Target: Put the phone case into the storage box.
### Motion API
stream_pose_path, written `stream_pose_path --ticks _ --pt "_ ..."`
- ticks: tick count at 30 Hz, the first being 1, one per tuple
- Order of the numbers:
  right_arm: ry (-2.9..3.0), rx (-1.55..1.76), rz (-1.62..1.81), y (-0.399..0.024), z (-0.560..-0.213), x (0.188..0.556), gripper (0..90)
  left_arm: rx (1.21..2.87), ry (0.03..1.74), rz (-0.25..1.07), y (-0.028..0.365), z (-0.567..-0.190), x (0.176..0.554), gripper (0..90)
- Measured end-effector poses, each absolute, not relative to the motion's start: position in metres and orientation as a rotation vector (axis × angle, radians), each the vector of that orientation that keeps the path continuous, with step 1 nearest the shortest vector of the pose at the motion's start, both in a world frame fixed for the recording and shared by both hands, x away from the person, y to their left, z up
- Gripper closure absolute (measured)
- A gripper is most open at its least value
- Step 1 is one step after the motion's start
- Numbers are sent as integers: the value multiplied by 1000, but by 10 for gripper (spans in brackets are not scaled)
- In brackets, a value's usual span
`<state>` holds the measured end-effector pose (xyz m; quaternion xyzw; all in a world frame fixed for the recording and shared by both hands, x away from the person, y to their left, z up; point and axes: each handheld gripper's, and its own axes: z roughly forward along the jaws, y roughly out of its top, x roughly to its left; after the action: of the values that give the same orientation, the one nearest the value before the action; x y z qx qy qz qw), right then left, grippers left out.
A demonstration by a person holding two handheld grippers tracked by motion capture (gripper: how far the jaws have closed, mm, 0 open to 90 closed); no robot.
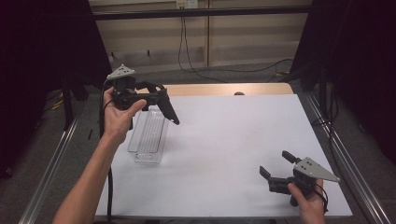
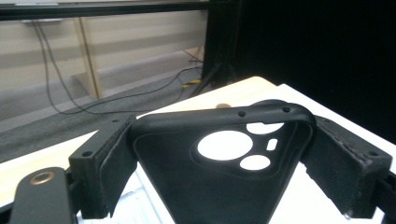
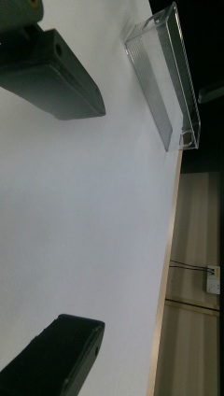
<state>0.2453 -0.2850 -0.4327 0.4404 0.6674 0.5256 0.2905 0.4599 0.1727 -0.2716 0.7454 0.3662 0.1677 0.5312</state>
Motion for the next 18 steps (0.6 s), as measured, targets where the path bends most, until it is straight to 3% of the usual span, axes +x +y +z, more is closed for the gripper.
stream_pose_path --ticks 18 --pt "1791 1175 1403 -286 -434 246 0 1784 950 471 183 -269 480 141"
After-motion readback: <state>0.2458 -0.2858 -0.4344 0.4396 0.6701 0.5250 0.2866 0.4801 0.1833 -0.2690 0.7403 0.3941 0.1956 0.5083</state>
